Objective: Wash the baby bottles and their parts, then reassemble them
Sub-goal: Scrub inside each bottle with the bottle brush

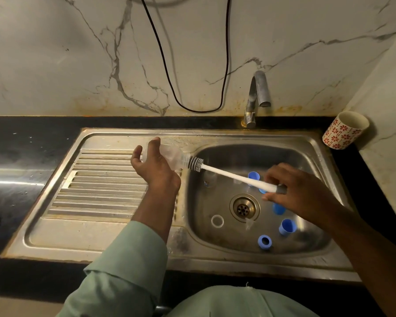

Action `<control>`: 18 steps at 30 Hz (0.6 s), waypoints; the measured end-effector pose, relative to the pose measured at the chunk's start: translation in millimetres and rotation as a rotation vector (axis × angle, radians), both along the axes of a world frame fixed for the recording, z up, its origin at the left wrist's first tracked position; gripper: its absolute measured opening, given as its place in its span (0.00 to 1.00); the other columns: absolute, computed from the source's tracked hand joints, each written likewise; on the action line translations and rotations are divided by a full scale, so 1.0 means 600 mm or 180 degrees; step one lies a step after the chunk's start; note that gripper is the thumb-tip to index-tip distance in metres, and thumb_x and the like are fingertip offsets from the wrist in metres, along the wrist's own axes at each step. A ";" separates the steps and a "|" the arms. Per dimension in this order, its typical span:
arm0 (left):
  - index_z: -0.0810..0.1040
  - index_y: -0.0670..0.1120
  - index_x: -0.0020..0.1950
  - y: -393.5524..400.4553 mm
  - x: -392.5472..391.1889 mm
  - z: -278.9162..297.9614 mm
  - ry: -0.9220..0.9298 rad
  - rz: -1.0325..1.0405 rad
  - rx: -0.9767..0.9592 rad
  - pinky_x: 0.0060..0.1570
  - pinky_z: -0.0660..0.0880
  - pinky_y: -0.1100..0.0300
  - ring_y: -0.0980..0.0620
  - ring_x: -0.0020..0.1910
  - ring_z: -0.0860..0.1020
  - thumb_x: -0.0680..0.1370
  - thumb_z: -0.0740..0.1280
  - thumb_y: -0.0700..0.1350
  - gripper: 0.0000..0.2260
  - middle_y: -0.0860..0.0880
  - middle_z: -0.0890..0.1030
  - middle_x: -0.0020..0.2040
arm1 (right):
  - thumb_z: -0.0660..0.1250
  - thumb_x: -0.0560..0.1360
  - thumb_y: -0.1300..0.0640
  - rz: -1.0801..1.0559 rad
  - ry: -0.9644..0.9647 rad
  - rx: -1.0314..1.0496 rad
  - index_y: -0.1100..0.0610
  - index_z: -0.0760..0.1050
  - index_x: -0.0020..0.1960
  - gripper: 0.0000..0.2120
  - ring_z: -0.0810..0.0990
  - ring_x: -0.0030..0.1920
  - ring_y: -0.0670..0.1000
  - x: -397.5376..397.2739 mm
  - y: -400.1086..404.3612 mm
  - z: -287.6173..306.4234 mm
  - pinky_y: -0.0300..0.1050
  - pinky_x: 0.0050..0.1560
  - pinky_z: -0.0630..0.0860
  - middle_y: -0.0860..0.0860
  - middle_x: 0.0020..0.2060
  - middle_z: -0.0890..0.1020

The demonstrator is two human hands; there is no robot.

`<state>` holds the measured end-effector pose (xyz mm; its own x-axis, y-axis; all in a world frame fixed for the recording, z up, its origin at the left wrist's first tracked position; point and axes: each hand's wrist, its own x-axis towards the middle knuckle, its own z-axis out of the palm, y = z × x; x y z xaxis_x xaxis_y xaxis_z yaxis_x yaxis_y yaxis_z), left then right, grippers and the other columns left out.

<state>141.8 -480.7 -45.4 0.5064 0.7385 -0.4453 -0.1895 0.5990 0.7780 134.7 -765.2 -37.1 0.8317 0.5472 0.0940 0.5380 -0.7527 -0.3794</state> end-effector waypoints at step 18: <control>0.69 0.62 0.60 -0.004 -0.012 -0.001 0.0060 -0.0089 0.0530 0.54 0.82 0.54 0.48 0.55 0.78 0.72 0.78 0.47 0.24 0.49 0.74 0.58 | 0.67 0.76 0.47 0.0009 -0.0090 -0.0294 0.52 0.78 0.47 0.08 0.72 0.31 0.44 -0.005 0.014 0.032 0.37 0.32 0.66 0.46 0.33 0.77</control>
<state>134.5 -483.2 -45.8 0.5203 0.7886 -0.3276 -0.1590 0.4664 0.8702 131.4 -757.1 -17.8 0.8279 0.5570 0.0663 0.5498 -0.7822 -0.2931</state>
